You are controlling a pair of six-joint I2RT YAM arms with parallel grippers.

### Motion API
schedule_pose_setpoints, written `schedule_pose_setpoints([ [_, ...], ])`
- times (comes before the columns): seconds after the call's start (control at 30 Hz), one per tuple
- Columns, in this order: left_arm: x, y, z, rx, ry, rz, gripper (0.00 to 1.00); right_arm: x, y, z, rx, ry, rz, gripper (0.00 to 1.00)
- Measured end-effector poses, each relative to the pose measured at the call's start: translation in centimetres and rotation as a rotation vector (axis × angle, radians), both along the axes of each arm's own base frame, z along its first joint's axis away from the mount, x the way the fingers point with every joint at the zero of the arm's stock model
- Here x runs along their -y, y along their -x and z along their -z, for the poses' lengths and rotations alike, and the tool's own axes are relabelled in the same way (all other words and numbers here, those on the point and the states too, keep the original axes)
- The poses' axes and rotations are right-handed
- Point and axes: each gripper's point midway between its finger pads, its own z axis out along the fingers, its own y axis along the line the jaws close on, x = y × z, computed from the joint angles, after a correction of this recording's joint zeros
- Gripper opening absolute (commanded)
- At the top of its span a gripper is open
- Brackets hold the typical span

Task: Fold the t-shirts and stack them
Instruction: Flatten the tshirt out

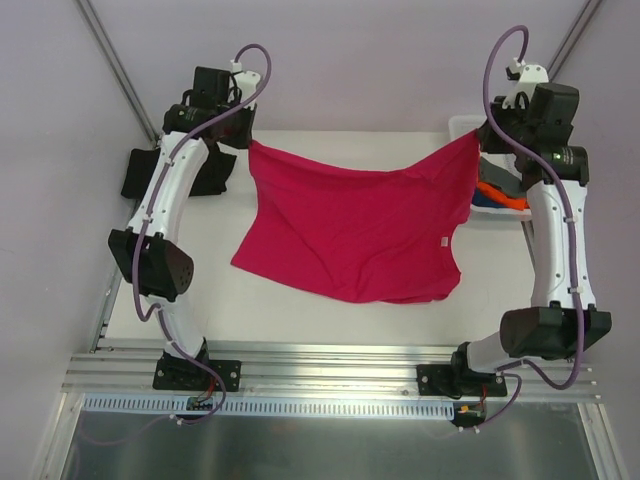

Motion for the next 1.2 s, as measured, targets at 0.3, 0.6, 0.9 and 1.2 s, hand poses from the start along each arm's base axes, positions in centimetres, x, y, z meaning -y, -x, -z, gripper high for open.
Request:
schedule_pose_setpoints([
  [0.3, -1.8, 2.7, -6.9, 0.151, 0.006, -0.037, 0.0, 3.0, 5.0, -3.8, 0.067, 0.002, 0.079, 0.01],
  [0.6, -4.0, 15.9, -15.9, 0.431, 0.002, 0.038, 0.0, 0.9, 15.0, -11.2, 0.296, -0.051, 0.041, 0.01],
  [0.9, -5.6, 24.5, -19.5, 0.585, 0.005, 0.093, 0.0, -2.7, 26.7, -16.9, 0.486, -0.062, -0.045, 0.01],
  [1.2, -6.7, 23.7, -22.2, 0.666, -0.061, 0.063, 0.0, -1.5, 30.6, -21.6, 0.648, 0.001, 0.051, 0.01],
])
